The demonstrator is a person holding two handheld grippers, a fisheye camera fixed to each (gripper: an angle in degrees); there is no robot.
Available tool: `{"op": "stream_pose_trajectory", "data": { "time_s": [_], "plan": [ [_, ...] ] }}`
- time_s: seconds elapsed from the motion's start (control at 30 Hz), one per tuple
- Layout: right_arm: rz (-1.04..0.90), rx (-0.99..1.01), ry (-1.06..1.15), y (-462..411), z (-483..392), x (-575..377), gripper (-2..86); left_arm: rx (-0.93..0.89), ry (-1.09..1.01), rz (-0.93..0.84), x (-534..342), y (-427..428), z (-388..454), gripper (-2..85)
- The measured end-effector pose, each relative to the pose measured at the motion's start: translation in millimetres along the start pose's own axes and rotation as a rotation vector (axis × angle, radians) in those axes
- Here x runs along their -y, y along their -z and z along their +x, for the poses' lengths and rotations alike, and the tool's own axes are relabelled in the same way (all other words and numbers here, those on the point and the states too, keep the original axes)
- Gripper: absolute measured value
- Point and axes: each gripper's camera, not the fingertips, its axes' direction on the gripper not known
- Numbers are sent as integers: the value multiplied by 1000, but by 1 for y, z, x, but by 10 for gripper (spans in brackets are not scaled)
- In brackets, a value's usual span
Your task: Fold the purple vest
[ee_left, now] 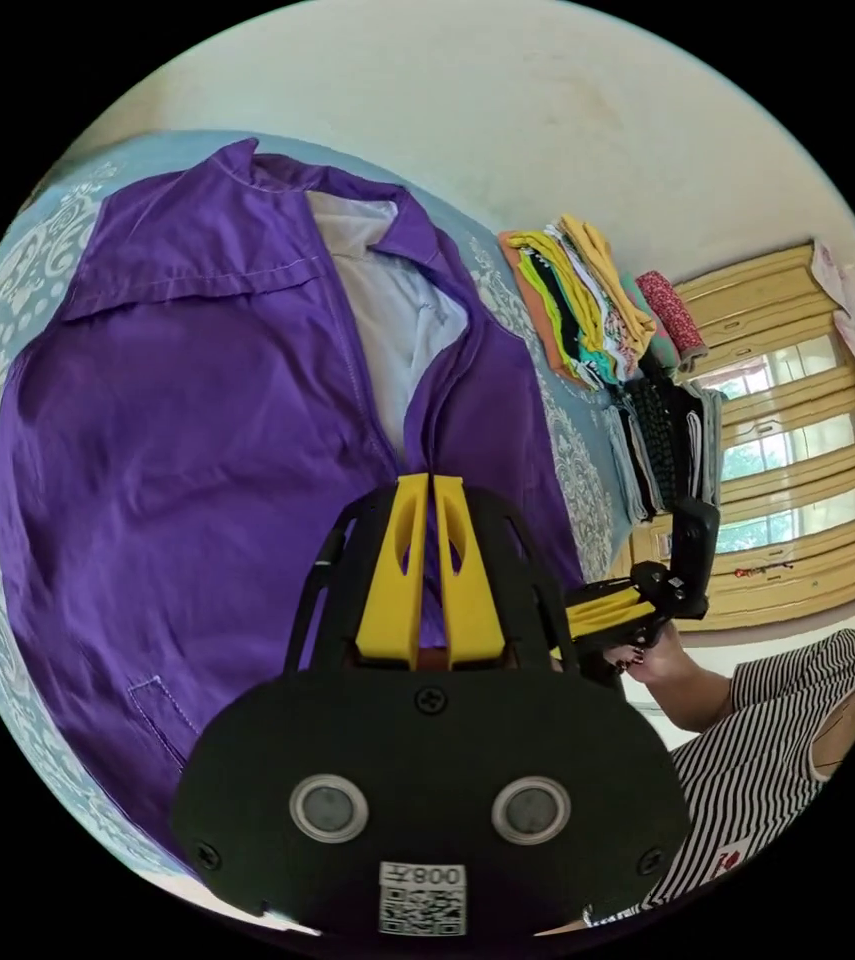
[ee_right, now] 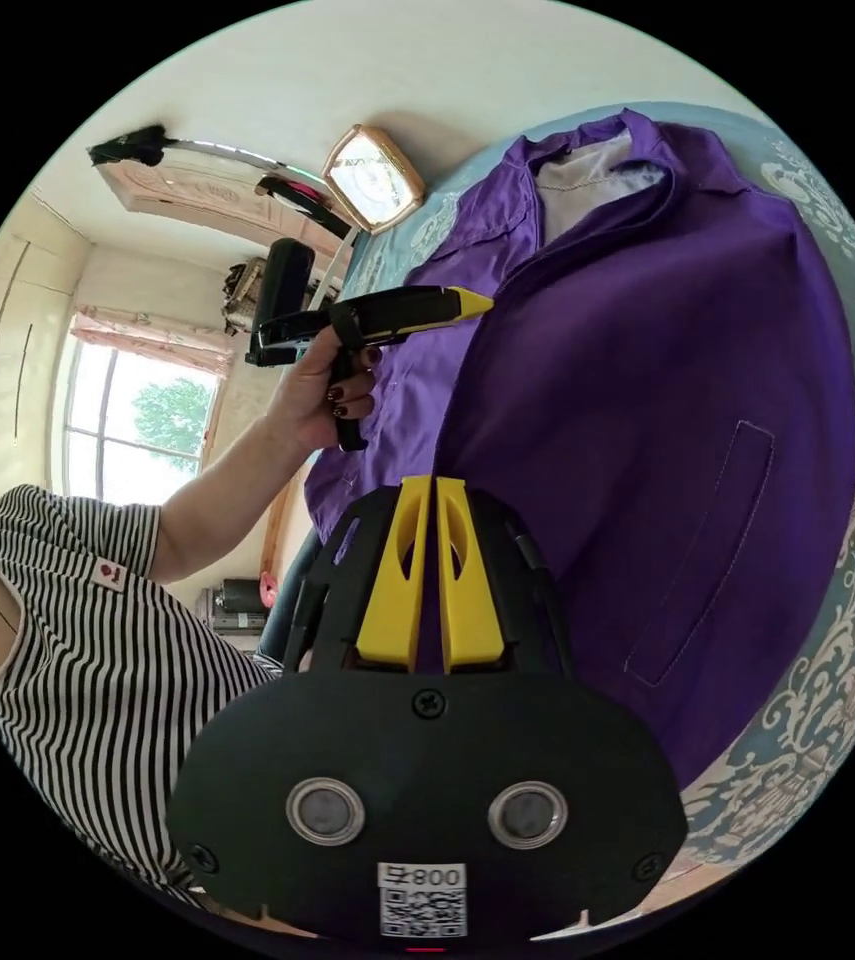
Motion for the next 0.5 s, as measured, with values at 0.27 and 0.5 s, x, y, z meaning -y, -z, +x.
{"op": "stream_pose_trajectory", "data": {
  "time_s": [0.27, 0.5],
  "plan": [
    [117, -168, -10, 32, 12, 44, 33, -37, 68, 76, -14, -8, -36, 27],
    [198, -641, 179, 53, -8, 186, 70, -40, 33, 44, -24, -25, -46, 43]
  ]
}}
